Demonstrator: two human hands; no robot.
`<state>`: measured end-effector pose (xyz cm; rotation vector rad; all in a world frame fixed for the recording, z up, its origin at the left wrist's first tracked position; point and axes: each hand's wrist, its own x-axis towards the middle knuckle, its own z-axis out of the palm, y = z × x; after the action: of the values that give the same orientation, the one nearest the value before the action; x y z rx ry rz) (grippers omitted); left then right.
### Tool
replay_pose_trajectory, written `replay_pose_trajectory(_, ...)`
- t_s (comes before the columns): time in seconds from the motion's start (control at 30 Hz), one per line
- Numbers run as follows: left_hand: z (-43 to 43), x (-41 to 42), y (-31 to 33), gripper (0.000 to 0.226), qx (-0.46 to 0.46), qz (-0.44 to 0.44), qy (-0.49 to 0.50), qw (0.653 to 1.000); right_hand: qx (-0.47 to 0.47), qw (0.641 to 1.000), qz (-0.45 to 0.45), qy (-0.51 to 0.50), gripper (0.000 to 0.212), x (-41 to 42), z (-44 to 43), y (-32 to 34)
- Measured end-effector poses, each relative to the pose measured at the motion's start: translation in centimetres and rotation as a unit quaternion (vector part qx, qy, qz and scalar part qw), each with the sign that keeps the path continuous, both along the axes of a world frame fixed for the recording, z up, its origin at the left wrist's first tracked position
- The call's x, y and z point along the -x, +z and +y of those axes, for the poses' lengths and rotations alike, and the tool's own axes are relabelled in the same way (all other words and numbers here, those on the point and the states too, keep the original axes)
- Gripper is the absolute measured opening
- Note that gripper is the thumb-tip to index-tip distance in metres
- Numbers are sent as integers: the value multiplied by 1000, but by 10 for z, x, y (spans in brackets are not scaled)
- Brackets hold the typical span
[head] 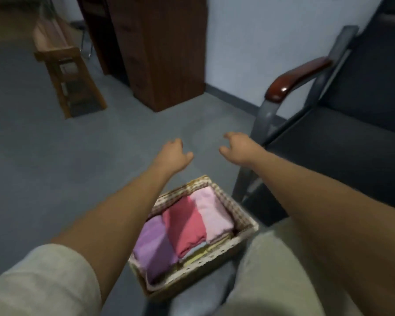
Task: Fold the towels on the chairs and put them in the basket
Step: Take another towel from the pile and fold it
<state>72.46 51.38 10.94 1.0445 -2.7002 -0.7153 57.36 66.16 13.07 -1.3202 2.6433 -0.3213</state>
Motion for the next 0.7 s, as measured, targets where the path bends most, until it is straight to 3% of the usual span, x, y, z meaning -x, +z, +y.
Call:
replay_pose_trajectory(0.17, 78, 87, 84, 47, 49, 77, -89, 992, 0, 990, 105, -91, 49, 48, 115, 79)
replay_pose_trajectory(0.33, 194, 166, 117, 43, 62, 100, -211, 971, -23, 972, 132, -192, 55, 77, 253, 115)
replay_pose_trajectory(0.7, 441, 284, 61, 34, -5, 16, -436, 900, -62, 887, 95, -447, 43, 114, 511, 55)
